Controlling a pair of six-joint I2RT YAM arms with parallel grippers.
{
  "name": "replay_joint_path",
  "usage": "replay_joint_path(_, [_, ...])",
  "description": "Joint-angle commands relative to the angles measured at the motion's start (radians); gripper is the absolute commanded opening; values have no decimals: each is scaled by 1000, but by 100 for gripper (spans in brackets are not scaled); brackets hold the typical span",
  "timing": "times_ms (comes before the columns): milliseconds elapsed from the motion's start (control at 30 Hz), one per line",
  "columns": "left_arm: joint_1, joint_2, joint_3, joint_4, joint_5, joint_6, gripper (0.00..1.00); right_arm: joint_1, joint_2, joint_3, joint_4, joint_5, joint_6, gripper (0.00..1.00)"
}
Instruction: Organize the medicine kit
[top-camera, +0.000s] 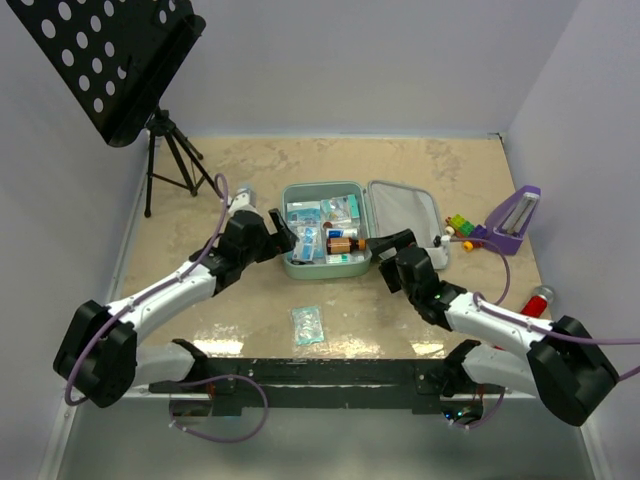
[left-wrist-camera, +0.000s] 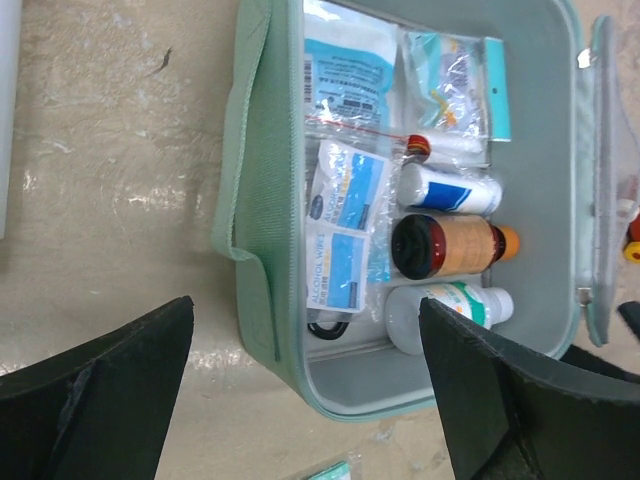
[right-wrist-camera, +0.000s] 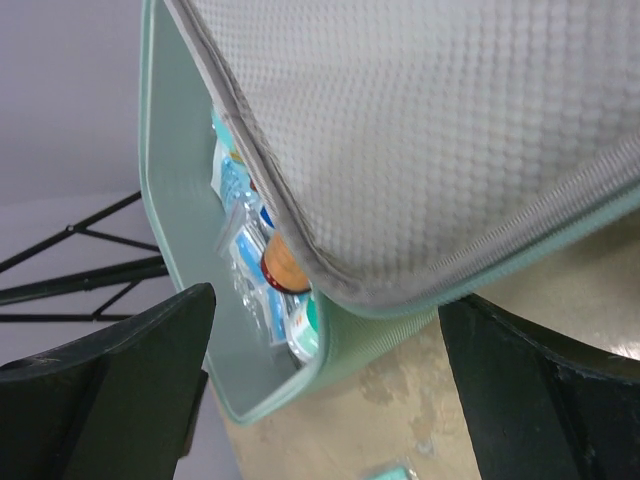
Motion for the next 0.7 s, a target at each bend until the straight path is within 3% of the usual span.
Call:
replay_joint_path(0, [16,53,43,-9,21,29,98,-21,24,78,31,109,-54,99])
replay_joint_path(667, [37,164,46,-98,-6,84,96,-52,31,294,22,284,-486,99])
